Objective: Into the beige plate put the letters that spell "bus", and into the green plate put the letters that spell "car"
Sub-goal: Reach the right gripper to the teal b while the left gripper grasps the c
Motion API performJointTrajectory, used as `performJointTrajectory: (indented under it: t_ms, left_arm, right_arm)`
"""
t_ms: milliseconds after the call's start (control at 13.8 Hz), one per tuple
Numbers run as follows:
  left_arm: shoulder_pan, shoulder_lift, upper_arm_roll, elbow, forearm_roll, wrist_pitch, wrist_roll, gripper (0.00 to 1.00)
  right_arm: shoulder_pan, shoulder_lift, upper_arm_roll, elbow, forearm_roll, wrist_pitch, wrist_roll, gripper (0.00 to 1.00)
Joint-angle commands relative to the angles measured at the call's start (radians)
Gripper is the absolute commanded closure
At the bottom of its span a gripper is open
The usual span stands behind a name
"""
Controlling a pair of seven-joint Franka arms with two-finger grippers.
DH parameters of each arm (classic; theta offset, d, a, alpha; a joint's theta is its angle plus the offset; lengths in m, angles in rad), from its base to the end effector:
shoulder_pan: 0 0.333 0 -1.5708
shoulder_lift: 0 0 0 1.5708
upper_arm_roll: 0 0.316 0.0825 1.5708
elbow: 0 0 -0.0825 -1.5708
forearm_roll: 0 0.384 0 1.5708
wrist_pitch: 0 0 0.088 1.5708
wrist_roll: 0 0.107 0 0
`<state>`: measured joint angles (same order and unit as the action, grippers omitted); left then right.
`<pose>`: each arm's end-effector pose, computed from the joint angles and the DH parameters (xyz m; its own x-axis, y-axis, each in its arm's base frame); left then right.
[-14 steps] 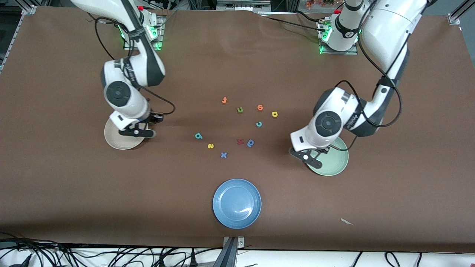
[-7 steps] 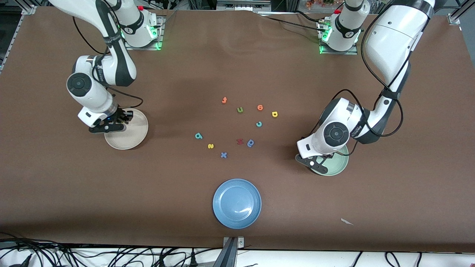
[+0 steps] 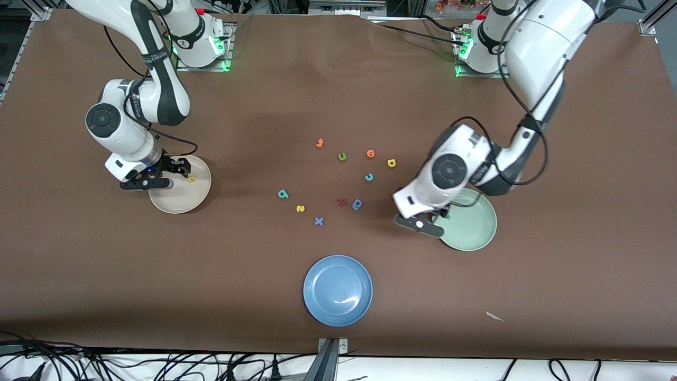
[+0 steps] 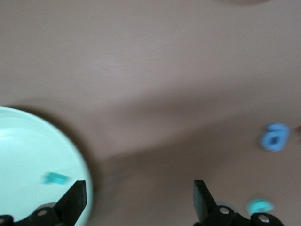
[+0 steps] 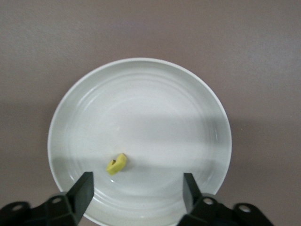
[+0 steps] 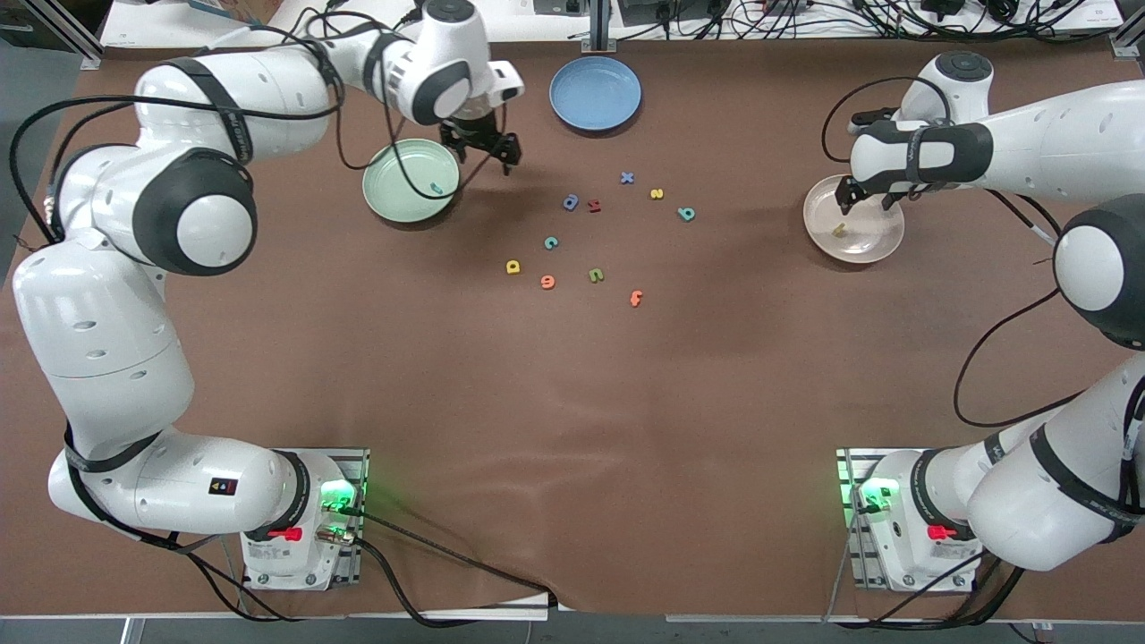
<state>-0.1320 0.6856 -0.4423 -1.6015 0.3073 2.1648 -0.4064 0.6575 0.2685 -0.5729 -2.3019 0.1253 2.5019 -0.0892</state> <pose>0.6045 -0.3286 0.2533 0.9634 -0.2628 -0.0525 -0.2626 -0.9648 0.0096 0.5235 0.0397 0.2472 0.9960 0.0861 -0.0224 0.0875 -0.9937 0.0699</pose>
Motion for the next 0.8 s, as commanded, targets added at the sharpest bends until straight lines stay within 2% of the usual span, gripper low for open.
performJointTrajectory:
  t_ms: [0, 218, 290, 362, 435, 508, 580, 725]
  left_arm:
    - [-0.11, 0.003, 0.014, -0.015, -0.002, 0.044, -0.135, 0.0]
    - [-0.191, 0.008, 0.014, -0.049, 0.0, 0.049, -0.143, 0.02]
    - [-0.199, 0.008, 0.016, -0.063, 0.001, 0.05, -0.141, 0.11]
    - [-0.201, 0.008, 0.016, -0.087, 0.018, 0.05, -0.141, 0.15]
    - [-0.195, 0.009, 0.014, -0.103, 0.057, 0.052, -0.135, 0.25]
    - [-0.195, 0.021, 0.014, -0.11, 0.079, 0.059, -0.135, 0.4]
    - [-0.195, 0.034, 0.014, -0.11, 0.079, 0.082, -0.137, 0.42]
    - [-0.195, 0.069, 0.014, -0.11, 0.079, 0.122, -0.144, 0.42]
  right_arm:
    - [0.043, 0.009, 0.025, 0.085, 0.025, -0.11, 0.087, 0.0]
    - [0.073, 0.055, 0.125, 0.171, 0.025, -0.147, 0.254, 0.0]
    - [0.071, 0.089, 0.166, 0.211, 0.025, -0.144, 0.32, 0.0]
    - [0.071, 0.122, 0.198, 0.252, 0.027, -0.144, 0.383, 0.0]
    - [0.071, 0.159, 0.232, 0.297, 0.025, -0.144, 0.441, 0.0]
    - [0.071, 0.193, 0.257, 0.336, 0.027, -0.14, 0.477, 0.0]
    - [0.07, 0.23, 0.274, 0.375, 0.028, -0.135, 0.499, 0.0]
    - [0.071, 0.296, 0.3, 0.456, 0.089, -0.136, 0.499, 0.0]
